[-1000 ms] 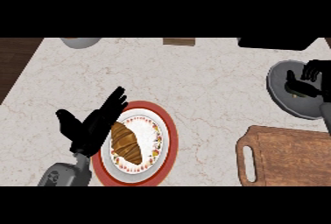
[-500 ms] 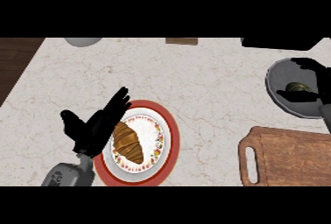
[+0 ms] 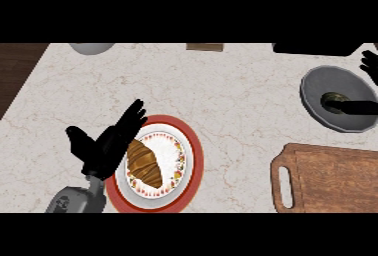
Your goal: Pick the squash from the cutting board and place it in the pan
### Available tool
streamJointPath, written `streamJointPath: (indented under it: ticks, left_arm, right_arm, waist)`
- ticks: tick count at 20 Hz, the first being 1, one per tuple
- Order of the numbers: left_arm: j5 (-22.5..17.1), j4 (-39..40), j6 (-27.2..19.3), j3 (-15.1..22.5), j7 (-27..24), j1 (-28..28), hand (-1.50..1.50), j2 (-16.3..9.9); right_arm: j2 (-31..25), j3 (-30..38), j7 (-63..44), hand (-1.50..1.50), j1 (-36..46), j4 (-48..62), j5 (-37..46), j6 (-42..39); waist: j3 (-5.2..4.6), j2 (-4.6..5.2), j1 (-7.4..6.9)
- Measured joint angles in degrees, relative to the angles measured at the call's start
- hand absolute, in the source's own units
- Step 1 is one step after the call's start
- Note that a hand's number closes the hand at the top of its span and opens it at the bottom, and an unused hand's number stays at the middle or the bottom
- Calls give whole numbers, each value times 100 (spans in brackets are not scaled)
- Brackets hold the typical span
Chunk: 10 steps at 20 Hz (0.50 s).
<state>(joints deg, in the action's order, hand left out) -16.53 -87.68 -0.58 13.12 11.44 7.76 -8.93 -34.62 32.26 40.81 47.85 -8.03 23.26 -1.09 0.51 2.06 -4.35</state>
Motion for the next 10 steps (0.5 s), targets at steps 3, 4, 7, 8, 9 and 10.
streamJointPath:
  ticks: [3, 4, 7, 8, 9, 10]
  left_arm:
    - [-60, 3, 66, -59, -10, -24, 0, -39]
    - [-58, 11, 63, -66, -11, -24, 0, -36]
    - [-34, 13, 43, -71, -54, -67, 0, -18]
    - [-48, 27, 71, -84, -61, -80, 0, -34]
    - [-33, -21, 46, -57, -36, -90, 0, -13]
    - [-32, -39, 44, -49, -15, -100, 0, -14]
  right_arm:
    - [-281, 86, 12, -150, -91, 122, -104, -712]
    - [-366, 95, 54, -150, -142, 143, -119, -937]
    - [-589, 90, 274, -150, -364, 182, -132, -1588]
    - [-668, 80, 348, -150, -436, 180, -127, -1777]
    - [-748, 73, 363, -150, -492, 175, -127, -1921]
    - [-807, 67, 382, -150, -571, 174, -127, -2044]
  waist:
    - [0, 5, 11]
    - [1, 5, 22]
    - [4, 3, 45]
    - [6, 5, 51]
    - [8, -1, 54]
    - [11, -2, 62]
